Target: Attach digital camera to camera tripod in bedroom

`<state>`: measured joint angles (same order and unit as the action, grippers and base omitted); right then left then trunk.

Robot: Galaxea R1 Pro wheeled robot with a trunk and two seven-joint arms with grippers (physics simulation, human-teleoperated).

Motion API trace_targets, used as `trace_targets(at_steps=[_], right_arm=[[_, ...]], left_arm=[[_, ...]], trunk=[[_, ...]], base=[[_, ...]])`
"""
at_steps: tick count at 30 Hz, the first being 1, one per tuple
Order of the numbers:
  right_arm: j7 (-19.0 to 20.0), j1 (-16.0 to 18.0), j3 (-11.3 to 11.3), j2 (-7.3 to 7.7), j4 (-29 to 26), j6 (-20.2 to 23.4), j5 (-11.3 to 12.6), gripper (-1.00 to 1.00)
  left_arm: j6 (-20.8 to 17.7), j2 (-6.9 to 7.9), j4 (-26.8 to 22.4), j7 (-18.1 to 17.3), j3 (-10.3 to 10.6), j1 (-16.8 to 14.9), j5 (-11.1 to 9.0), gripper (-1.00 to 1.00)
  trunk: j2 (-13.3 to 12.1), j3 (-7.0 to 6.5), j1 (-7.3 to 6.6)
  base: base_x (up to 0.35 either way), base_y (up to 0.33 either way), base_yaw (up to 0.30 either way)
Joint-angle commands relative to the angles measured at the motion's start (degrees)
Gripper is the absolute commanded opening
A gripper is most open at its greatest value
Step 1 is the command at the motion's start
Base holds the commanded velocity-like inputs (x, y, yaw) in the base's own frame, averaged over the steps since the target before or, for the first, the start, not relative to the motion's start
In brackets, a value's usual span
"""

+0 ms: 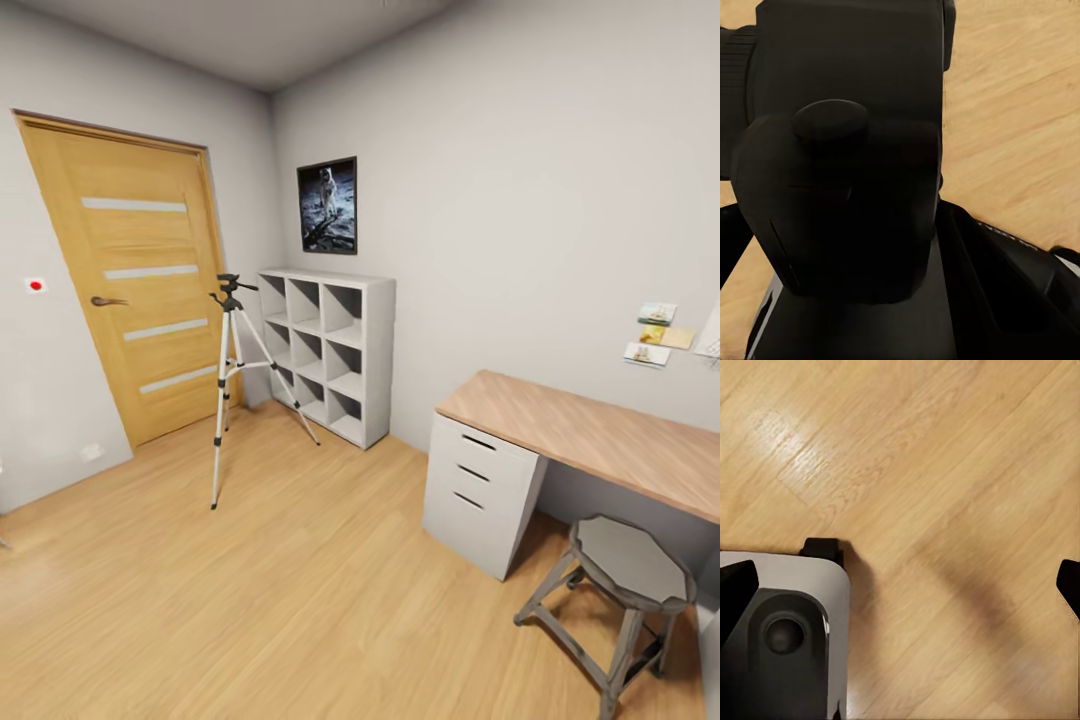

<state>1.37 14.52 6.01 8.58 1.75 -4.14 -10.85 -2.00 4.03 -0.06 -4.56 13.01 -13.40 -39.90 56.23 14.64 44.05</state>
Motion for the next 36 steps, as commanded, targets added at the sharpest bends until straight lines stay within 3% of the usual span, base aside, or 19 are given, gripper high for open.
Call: trace_targets(at_steps=[1, 28, 36], right_arm=[[0.1, 0.1, 0.5, 0.03, 0.2, -0.4, -0.5, 1.0], [0.1, 0.1, 0.5, 0.03, 0.2, -0.5, -0.6, 1.0], [0.1, -0.1, 0.5, 0.01, 0.2, -0.6, -0.5, 1.0]], left_arm=[[-0.2, 0.02, 0.0, -0.2, 0.4, 0.0, -0.4, -1.0], [-0.1, 0.02, 0.0, -0.2, 0.4, 0.0, -0.7, -1.0], [1.8, 0.0, 0.0, -0.2, 0.4, 0.0, -0.9, -1.0]], trunk=[[-0.4, -0.11, -0.22], [-11.2, -4.96, -6.15], [-11.2, -4.96, -6.15]], base=[[0.0, 0.0, 0.273], [0.0, 0.0, 0.276], [0.0, 0.0, 0.189]])
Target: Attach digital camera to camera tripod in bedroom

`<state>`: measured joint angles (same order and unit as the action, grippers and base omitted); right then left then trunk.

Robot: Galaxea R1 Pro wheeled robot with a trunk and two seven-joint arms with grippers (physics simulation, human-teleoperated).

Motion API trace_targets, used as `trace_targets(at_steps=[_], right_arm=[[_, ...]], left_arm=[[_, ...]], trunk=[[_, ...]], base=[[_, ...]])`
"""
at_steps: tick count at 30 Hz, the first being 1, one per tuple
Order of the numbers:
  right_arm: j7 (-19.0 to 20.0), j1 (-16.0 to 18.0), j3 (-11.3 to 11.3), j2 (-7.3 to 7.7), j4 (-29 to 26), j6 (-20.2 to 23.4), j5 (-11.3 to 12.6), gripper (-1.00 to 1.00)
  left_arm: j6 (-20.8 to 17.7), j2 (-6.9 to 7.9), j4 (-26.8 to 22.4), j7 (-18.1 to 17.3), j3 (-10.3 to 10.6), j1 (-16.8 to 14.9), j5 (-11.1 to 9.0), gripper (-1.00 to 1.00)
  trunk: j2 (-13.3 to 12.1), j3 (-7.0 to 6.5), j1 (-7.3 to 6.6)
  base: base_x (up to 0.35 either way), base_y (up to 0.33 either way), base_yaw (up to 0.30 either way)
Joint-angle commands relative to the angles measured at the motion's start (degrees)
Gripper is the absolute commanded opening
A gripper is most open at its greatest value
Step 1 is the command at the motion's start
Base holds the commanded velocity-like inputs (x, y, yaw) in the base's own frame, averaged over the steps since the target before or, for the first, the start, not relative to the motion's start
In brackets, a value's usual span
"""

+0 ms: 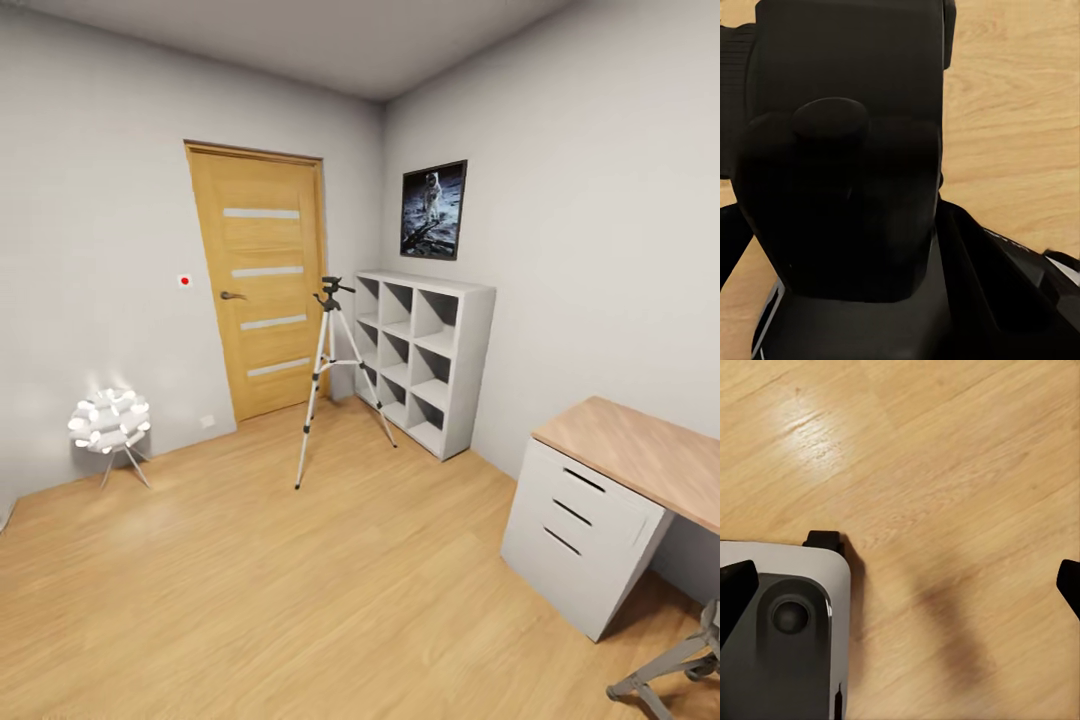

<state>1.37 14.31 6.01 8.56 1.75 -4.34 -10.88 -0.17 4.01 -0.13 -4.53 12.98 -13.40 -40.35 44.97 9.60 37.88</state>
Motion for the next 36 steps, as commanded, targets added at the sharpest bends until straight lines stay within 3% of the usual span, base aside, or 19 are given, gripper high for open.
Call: trace_targets(at_steps=[1, 12, 36], right_arm=[[0.1, 0.1, 0.5, 0.04, 0.2, -0.4, -0.5, 1.0], [0.0, 0.0, 0.5, 0.11, 0.2, -0.4, -0.5, 1.0], [0.1, 0.0, 0.4, 0.23, 0.1, -0.1, -0.6, 1.0]], left_arm=[[0.1, 0.02, 0.0, -0.2, 0.5, 0.0, -0.5, -1.0], [0.7, -0.12, 0.0, -0.2, 0.5, 0.0, -0.3, -1.0], [0.3, 0.03, 0.0, -0.1, 0.4, 0.0, -0.1, -1.0]], trunk=[[0.1, 0.08, 0.01], [0.1, 0.08, 0.01], [0.1, 0.08, 0.01]], base=[[0.0, 0.0, 0.055], [0.053, 0.0, 0.014], [0.309, 0.0, 0.0]])
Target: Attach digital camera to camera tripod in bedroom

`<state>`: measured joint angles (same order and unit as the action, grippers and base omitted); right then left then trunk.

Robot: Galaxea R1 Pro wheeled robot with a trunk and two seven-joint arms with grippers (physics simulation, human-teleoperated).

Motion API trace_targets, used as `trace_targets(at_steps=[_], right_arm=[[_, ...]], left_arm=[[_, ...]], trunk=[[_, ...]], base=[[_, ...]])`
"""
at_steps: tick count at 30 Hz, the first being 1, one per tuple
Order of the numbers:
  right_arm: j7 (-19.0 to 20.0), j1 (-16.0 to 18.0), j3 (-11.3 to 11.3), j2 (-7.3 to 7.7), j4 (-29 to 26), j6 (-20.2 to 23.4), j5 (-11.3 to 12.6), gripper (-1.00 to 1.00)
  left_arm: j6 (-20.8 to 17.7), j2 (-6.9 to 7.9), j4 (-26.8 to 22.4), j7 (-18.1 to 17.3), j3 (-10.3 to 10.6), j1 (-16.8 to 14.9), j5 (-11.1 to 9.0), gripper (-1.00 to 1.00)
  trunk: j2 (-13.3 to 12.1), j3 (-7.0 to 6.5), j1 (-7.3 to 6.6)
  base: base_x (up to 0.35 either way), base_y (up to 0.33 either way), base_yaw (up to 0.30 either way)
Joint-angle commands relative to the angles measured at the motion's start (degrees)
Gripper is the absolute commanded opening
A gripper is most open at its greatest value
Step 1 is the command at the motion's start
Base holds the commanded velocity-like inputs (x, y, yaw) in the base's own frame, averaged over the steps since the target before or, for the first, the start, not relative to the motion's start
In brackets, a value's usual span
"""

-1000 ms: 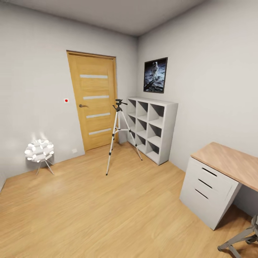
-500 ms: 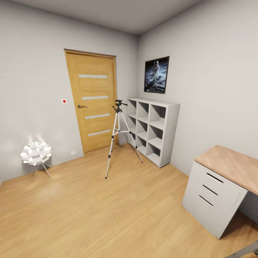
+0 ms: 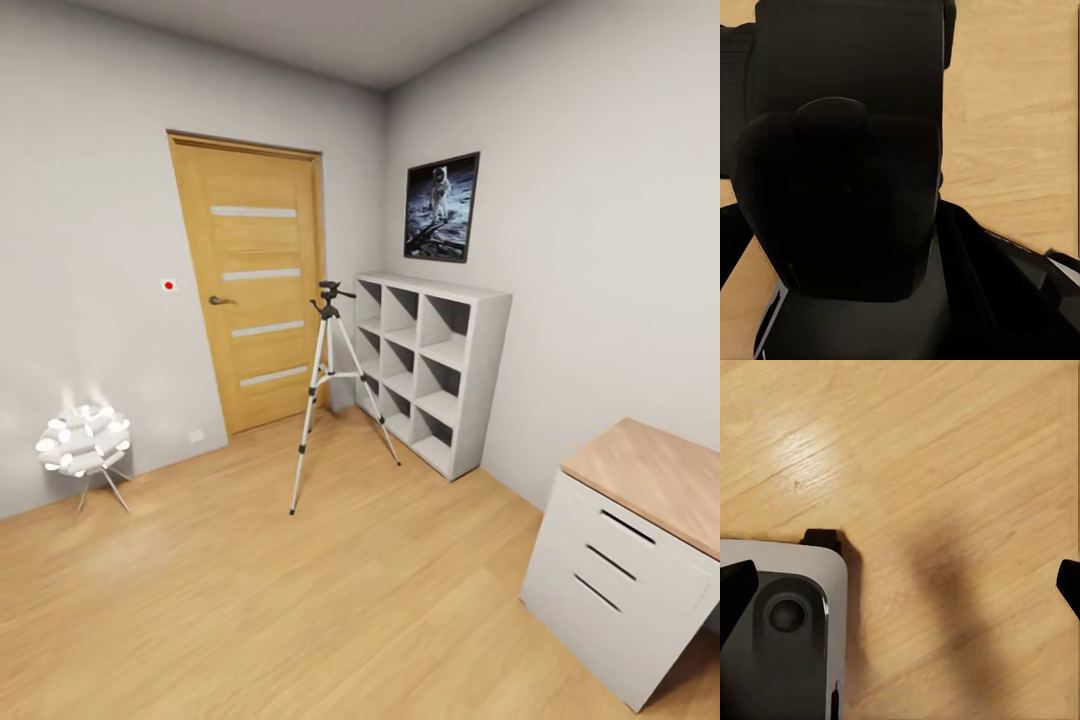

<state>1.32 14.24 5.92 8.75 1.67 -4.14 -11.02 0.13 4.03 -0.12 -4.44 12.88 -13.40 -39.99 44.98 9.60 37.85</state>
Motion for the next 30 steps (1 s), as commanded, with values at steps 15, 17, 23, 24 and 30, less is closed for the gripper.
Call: trace_targets(at_steps=[15, 17, 23, 24, 30], right_arm=[[0.0, 0.1, 0.4, 0.38, 0.2, -0.4, -0.5, 1.0], [0.0, 0.1, 0.4, 0.39, 0.2, -0.4, -0.5, 1.0], [0.1, 0.1, 0.4, 0.37, 0.2, -0.4, -0.5, 1.0], [0.1, 0.1, 0.4, 0.37, 0.2, -0.4, -0.5, 1.0], [0.1, 0.1, 0.4, 0.39, 0.2, -0.4, -0.5, 1.0]], left_arm=[[-0.1, 0.27, 0.0, -0.2, 0.5, 0.0, -0.4, -1.0], [-0.1, 0.31, 0.0, -0.2, 0.5, 0.0, -0.4, -1.0], [-0.1, 0.35, 0.1, -0.2, 0.5, 0.0, -0.5, -1.0], [0.0, 0.36, 0.1, -0.2, 0.5, 0.0, -0.5, -1.0], [0.0, 0.36, 0.1, -0.2, 0.5, 0.0, -0.5, -1.0]], trunk=[[0.1, 0.08, 0.04], [0.1, 0.08, 0.04], [0.1, 0.08, 0.04], [0.1, 0.08, 0.04], [0.1, 0.08, 0.04]], base=[[0.324, 0.0, 0.0], [0.324, 0.0, 0.0], [0.324, 0.0, 0.0], [0.324, 0.0, 0.0], [0.324, 0.0, 0.0]])
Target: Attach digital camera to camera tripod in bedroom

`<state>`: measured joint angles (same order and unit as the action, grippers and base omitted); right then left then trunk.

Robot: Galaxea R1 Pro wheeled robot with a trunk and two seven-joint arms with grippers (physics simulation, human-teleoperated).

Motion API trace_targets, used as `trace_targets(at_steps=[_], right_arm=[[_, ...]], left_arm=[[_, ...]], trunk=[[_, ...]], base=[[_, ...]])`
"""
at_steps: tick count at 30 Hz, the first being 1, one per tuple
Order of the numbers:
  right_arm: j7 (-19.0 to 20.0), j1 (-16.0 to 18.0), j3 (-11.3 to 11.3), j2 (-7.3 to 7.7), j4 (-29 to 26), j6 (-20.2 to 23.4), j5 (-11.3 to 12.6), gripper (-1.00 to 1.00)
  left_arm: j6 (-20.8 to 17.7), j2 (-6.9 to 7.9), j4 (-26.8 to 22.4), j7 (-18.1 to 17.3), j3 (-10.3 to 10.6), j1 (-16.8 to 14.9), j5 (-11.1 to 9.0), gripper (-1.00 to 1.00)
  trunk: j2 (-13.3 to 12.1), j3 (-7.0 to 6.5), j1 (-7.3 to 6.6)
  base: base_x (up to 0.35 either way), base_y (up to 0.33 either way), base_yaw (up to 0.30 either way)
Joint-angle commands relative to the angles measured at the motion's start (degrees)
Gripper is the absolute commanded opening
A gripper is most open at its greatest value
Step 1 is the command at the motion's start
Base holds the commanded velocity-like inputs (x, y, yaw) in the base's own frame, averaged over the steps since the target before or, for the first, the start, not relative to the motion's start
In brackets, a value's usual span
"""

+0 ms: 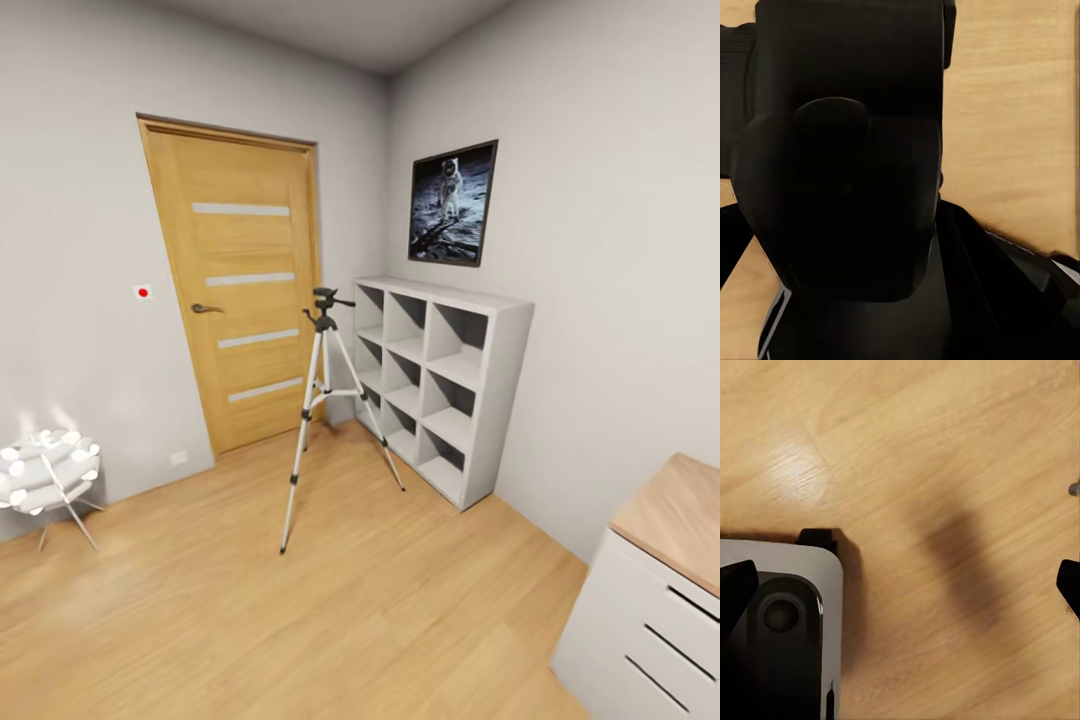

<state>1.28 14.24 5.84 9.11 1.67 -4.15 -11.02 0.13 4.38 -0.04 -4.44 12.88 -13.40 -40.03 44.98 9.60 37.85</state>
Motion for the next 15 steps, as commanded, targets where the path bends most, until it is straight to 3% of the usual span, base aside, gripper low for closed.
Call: trace_targets(at_steps=[1, 15], right_arm=[[0.1, 0.1, 0.5, 0.03, 0.2, -0.3, -0.5, 1.0], [0.1, 0.1, 0.5, -0.11, 0.2, -0.3, -0.5, 1.0]], left_arm=[[0.0, 0.01, 0.0, -0.2, 0.5, 0.0, -0.5, -1.0], [0.0, 0.01, 0.0, -0.2, 0.5, 0.0, -0.4, -1.0]], trunk=[[0.1, 0.08, 0.04], [0.1, 0.08, 0.04]], base=[[0.324, 0.0, 0.0], [0.324, 0.0, 0.0]])
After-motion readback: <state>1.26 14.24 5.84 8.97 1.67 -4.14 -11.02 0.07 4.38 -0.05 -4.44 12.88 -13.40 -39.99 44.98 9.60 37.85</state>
